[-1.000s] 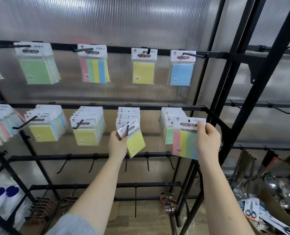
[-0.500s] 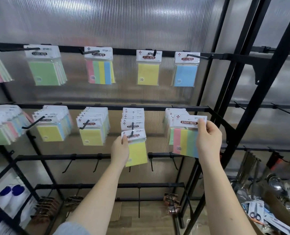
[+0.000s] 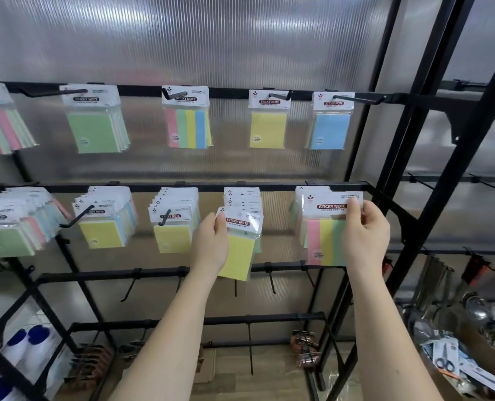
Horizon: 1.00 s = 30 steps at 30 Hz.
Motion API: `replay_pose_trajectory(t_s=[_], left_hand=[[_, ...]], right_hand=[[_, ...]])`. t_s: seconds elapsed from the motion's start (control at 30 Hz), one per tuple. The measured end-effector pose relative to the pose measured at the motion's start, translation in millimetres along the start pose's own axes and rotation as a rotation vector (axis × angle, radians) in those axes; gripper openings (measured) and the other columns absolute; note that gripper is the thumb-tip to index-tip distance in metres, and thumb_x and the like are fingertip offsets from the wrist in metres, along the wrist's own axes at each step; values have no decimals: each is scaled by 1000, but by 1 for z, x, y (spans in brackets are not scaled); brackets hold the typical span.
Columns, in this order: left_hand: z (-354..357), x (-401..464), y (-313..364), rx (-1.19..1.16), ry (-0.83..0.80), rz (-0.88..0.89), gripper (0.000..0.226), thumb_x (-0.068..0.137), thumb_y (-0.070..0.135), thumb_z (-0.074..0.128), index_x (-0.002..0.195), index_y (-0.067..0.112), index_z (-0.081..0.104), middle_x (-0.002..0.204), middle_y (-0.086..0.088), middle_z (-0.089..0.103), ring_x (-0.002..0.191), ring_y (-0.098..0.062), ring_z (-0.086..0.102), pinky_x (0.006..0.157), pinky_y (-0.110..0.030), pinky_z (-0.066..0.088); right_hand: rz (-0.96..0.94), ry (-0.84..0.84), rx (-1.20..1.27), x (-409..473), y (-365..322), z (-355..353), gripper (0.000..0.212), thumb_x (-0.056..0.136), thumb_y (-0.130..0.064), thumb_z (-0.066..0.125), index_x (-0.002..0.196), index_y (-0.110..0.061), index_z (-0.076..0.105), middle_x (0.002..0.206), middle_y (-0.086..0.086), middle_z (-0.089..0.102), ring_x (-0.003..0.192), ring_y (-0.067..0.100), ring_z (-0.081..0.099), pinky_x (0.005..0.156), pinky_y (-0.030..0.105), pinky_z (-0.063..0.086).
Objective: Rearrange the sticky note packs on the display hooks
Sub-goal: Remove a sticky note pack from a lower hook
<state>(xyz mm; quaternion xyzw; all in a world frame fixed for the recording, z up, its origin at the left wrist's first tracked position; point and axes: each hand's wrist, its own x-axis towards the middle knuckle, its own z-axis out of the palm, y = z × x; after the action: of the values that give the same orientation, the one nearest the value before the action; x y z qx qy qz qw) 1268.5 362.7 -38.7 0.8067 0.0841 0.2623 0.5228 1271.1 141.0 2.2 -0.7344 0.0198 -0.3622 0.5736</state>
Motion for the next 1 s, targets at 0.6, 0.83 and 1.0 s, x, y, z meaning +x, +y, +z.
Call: replay_pose_trajectory(t_s=[0.6,0.83,1.0], left_hand=[[-6,50,97,-139,128,347,46,99,26,45,58,21,26,53,9,26,45,-1,28,44,-17,23],[17,68,151,-189,205,465,45,99,28,45,58,22,27,52,10,27,46,-2,28,47,-19,22],[27,78,162,-173,243,491,42,99,28,45,59,23,34,54,9,36,51,-4,33,53,-25,26]], right_hand=[[22,36,30,32,2,-6,37,99,-25,46,69,-3,52,63,-2,44,55,4,35,52,17,28],[17,-35,90,55,7,-2,36,98,-26,47,64,-17,54,63,-9,52,53,-4,43,51,10,32],[16,-53,118,66,11,1,36,98,-27,48,66,-12,55,62,-8,52,53,-1,41,50,12,31]])
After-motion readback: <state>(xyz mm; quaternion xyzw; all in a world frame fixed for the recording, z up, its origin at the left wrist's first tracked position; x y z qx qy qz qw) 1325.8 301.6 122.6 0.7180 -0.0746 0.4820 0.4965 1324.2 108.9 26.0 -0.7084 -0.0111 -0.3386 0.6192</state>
